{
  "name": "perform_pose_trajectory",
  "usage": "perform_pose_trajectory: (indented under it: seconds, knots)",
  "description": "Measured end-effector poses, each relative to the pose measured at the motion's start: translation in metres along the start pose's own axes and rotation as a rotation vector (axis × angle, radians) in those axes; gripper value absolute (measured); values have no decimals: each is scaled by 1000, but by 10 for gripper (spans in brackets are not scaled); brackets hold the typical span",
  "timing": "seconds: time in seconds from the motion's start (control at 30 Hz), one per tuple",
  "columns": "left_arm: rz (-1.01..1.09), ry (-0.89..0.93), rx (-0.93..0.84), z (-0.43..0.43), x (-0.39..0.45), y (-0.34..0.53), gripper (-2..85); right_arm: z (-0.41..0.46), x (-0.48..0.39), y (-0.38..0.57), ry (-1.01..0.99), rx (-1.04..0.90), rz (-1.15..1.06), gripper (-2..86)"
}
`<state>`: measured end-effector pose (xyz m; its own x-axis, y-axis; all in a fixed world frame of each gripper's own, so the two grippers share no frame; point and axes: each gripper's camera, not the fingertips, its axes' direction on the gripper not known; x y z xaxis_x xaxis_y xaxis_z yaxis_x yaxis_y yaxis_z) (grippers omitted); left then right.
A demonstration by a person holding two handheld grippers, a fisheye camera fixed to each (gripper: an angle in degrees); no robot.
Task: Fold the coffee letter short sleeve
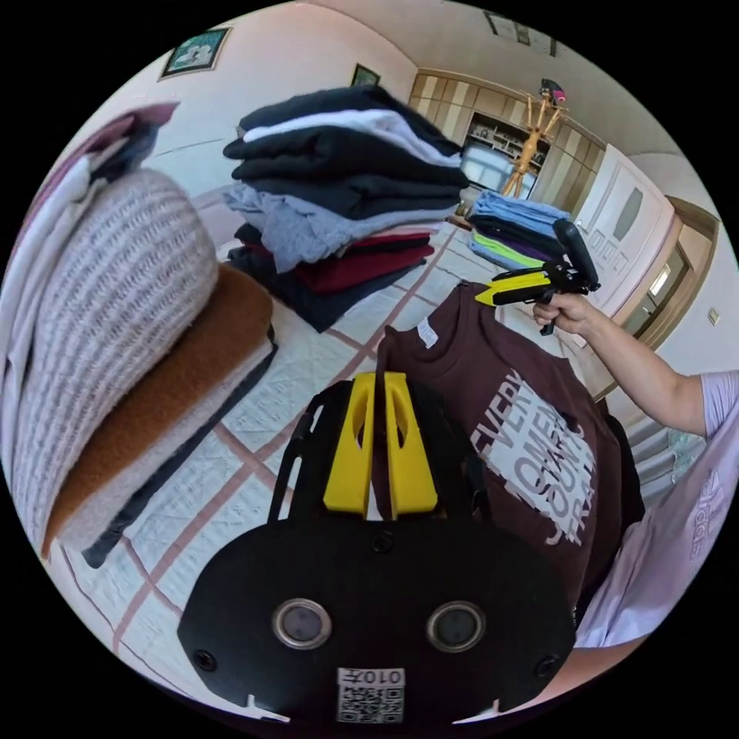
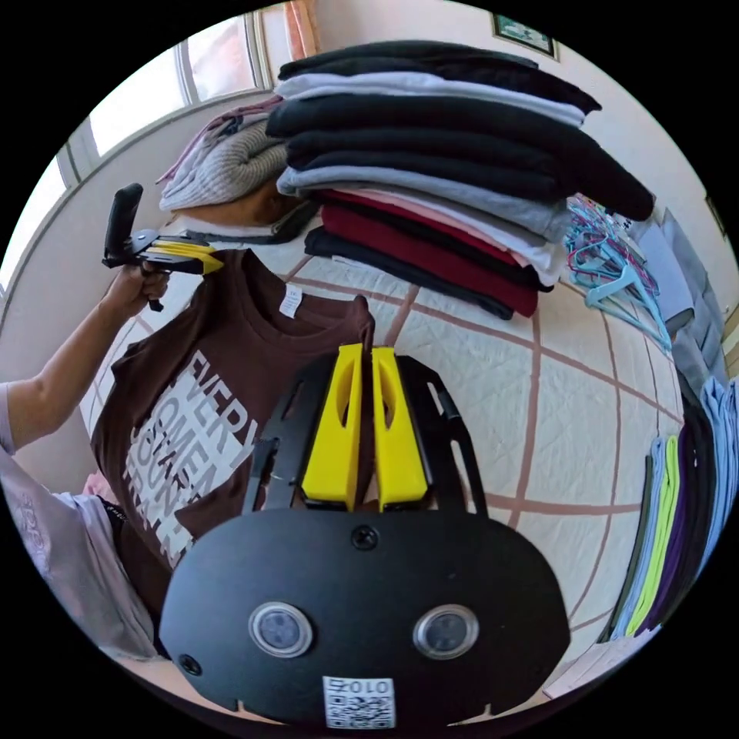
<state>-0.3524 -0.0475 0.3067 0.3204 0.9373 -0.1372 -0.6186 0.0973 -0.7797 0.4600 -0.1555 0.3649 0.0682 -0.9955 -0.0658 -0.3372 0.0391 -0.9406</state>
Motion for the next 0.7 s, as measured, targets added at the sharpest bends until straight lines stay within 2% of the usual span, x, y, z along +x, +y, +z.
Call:
perform_pose_trajectory:
  seconds: [0.2,0.33,0.4,0.53,0.7]
  knots:
    - [221,-62,66,-96,91,23,4,-90,-63,58,13,184,-184,37]
    - [354,-68,60,-143,185,79,3,-125,-134,148,44,258,-329,36]
    - [375,-52,17,-143,220,111,3,-118,-161,187,35,234,-346,35]
    - [397,-92,-208,-97,276,175,4,-62,-201,247,31,96,-301,31]
    - [412,-152,-243,-96,305,190,12,-41,-225,258,106,48,-265,27]
